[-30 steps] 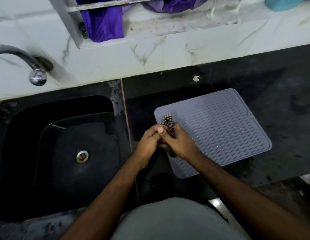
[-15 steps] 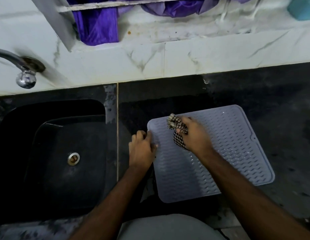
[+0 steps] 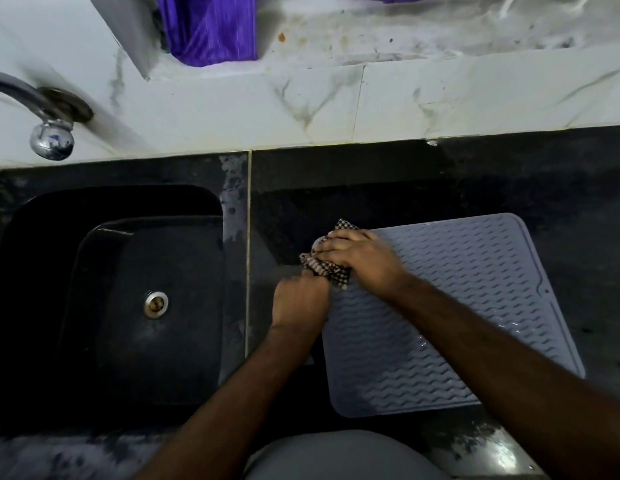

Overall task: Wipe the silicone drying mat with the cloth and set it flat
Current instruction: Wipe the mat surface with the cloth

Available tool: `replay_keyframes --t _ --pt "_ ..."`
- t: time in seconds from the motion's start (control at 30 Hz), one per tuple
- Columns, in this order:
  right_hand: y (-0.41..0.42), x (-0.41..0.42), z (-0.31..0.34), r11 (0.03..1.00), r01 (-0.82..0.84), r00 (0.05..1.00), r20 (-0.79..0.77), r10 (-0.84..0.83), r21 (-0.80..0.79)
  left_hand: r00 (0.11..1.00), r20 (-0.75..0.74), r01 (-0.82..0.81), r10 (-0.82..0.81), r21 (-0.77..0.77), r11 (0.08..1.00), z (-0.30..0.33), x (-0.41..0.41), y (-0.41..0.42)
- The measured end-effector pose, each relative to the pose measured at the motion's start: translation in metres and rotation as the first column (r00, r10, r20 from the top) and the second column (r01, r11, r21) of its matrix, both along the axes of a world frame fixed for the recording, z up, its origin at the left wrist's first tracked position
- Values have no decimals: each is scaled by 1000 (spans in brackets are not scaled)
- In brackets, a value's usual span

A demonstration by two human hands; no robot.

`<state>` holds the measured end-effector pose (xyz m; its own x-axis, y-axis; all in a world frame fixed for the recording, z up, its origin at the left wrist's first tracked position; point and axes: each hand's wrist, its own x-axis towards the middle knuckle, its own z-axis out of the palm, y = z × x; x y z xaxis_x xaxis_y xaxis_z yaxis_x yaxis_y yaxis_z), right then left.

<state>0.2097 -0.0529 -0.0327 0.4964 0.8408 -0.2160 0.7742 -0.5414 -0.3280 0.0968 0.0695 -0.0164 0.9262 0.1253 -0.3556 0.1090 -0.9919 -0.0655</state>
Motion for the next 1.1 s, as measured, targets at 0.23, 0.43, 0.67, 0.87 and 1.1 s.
replay_keyframes --t 0.23,0.43,0.67,0.87,1.1 --pt "-57 19 0 998 33 989 143 -24 -61 978 -197 -52 65 70 996 -1 7 -23" --pt "-97 24 14 966 232 957 204 -205 -118 997 -79 33 -22 144 989 -10 18 -30" --pt "-41 6 -9 983 177 980 79 -181 48 985 28 -157 171 -266 951 -25 33 -63" --pt "-67 9 -21 990 122 980 148 -131 69 934 194 -166 300 -508 845 -55 10 -66" --pt "-74 -28 -33 938 310 944 69 -323 156 956 291 57 30 -285 957 -70 -17 -48"
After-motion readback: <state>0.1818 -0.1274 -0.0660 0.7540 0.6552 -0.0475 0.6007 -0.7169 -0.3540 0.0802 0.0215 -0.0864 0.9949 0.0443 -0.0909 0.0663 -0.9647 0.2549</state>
